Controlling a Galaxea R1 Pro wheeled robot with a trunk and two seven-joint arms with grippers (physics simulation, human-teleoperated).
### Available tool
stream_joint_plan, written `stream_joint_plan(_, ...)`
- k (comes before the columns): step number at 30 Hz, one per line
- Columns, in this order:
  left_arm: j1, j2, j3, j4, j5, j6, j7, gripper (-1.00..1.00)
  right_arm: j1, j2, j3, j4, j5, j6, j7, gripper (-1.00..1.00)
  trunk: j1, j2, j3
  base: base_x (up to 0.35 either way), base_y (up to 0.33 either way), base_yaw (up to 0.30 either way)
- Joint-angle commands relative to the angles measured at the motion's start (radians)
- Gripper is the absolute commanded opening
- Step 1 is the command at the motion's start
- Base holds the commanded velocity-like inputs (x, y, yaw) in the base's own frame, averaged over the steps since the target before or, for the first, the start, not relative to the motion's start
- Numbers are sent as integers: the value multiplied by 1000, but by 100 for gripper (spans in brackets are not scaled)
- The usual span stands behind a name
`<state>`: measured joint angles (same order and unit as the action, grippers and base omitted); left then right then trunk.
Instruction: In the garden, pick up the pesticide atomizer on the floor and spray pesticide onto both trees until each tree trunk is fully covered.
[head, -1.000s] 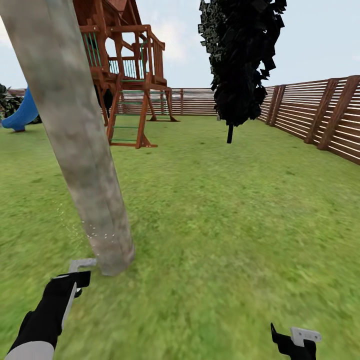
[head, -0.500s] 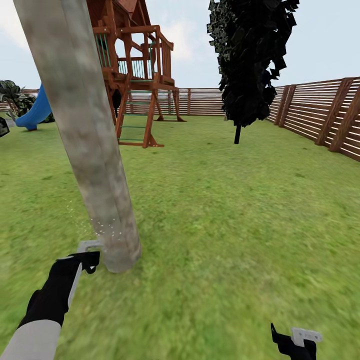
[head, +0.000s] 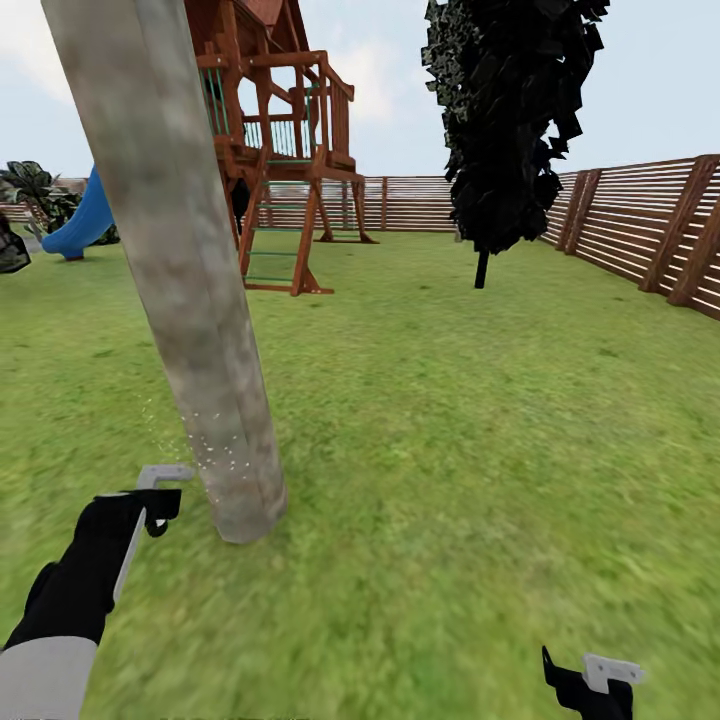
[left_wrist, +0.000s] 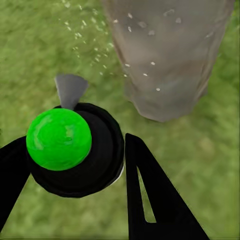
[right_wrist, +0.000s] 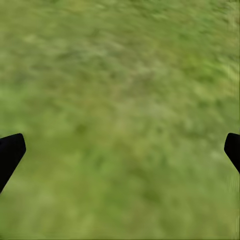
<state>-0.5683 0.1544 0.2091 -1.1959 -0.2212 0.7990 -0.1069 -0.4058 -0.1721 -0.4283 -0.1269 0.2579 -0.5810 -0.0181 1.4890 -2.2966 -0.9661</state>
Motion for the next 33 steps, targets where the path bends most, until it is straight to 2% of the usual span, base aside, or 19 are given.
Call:
stream_joint_plan(1, -4, -11, -30, -22, -14, 7, -10, -100, -1, 0, -7, 1, 11, -3, -2, 100, 0, 0, -1, 0, 0, 266)
stream_joint_plan(3, -9, -37, -70, -58, -15, 54, -9, -100, -1, 0, -7, 1, 11, -3, -2, 100, 0, 0, -1, 0, 0, 197)
stream_joint_plan(5, -10, -48, -92, -86, -16, 108, -9, -100, -1, 0, -7, 1, 11, -3, -2, 100, 0, 0, -1, 0, 0, 56)
stream_joint_plan(10, 3, -49, -101, -88, -19, 123, 2, -100, -1, 0, -7, 1, 11, -3, -2, 100, 0, 0, -1, 87, -178, 6)
stream_joint_plan(13, 32, -50, -99, -59, -20, 115, 6, -100, -1, 0, -6, 1, 11, -3, -2, 100, 0, 0, -1, 45, -265, 0)
stream_joint_plan(15, 36, -49, -93, -7, -19, 92, 8, -100, -1, 0, -6, 1, 11, -3, -2, 100, 0, 0, -1, 7, -273, 0)
stream_joint_plan(16, 37, -47, -81, 53, -18, 38, 13, -100, -1, 0, -7, 1, 11, -3, -2, 100, 0, 0, -1, 2, -274, 0)
stream_joint_plan(17, 36, -46, -52, 100, -17, -7, 21, -100, -1, 0, -6, 1, 11, -3, -2, 100, 0, 0, -1, 1, -275, 0)
stream_joint_plan(18, 36, -47, 2, 163, -16, -62, 31, -100, -1, 0, -6, 1, 11, -3, -2, 100, 0, 0, -1, 0, -275, 0)
stream_joint_plan(19, 36, -48, 27, 195, -17, -91, 34, -100, -1, 0, -6, 1, 11, -3, -2, 100, 0, 0, -1, 0, -275, 0)
stream_joint_plan(21, 36, -46, 50, 232, -17, -123, 38, -100, -1, 0, -7, 1, 11, -3, -2, 100, 0, 0, -1, 0, -275, 18)
stream_joint_plan(27, 36, -49, 50, 241, -17, -127, 75, -100, -1, 0, -6, 1, 11, -3, -2, 100, 0, 0, -1, 0, -275, 217)
stream_joint_plan(30, 36, -49, 50, 290, -17, -128, 83, -100, -1, 0, -6, 1, 11, -3, -2, 100, 0, 0, -1, 0, -275, 260)
stream_joint_plan(33, 36, -49, 50, 299, -17, -129, 84, -100, -1, 0, -7, 1, 11, -3, -2, 100, 0, 0, -1, 77, -265, 52)
